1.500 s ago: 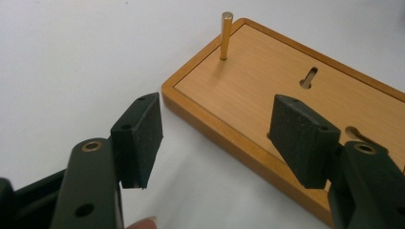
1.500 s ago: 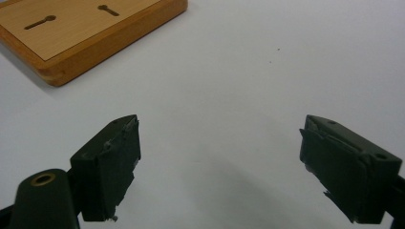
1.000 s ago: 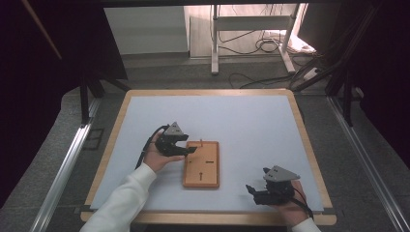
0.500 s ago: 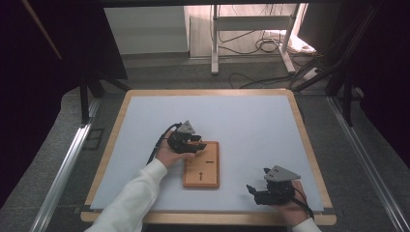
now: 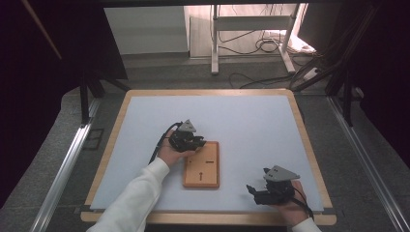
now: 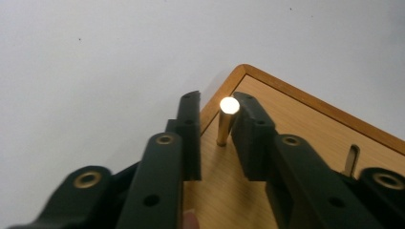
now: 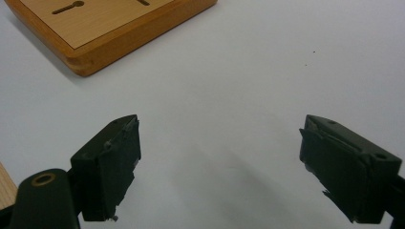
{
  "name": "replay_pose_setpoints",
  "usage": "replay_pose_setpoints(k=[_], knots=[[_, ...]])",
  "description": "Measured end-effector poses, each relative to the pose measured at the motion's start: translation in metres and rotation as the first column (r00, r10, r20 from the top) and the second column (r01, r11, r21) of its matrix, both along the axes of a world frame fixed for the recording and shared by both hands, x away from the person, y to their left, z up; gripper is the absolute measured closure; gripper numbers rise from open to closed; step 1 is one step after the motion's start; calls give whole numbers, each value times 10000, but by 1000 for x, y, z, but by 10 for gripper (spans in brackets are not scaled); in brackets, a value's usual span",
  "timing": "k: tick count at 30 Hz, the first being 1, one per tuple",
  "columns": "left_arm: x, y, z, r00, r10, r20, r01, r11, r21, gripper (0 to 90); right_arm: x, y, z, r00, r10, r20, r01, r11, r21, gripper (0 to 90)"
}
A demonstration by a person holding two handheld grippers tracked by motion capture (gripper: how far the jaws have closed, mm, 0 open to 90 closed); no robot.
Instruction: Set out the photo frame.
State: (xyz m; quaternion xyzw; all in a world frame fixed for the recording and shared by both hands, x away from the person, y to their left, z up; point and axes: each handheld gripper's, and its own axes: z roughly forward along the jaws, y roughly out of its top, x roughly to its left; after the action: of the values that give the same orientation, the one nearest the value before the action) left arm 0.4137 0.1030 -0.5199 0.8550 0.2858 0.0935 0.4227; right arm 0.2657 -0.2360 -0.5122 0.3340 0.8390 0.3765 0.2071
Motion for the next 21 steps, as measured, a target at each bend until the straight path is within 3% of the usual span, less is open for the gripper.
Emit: replay_pose_setpoints(k=[4,6,13,21], knots=[[0,-1,-1,9998,-160,-108,158,9997,-209,815,1,-1,0,10000,14,-2,-14,10000,-33,141],[0,-1,-1,9997,-236,-62,236,9997,-103,838,1,-1,0,10000,11,-12,-11,10000,-30,141],[3,2,0,9986,-315,-422,305,9992,-241,843,-1,2,1,9999,136,93,-136,9999,-24,141],[7,1,2,9956,-428,-828,403,9987,-314,839,-7,16,5,9960,731,515,-704,9961,-526,130]])
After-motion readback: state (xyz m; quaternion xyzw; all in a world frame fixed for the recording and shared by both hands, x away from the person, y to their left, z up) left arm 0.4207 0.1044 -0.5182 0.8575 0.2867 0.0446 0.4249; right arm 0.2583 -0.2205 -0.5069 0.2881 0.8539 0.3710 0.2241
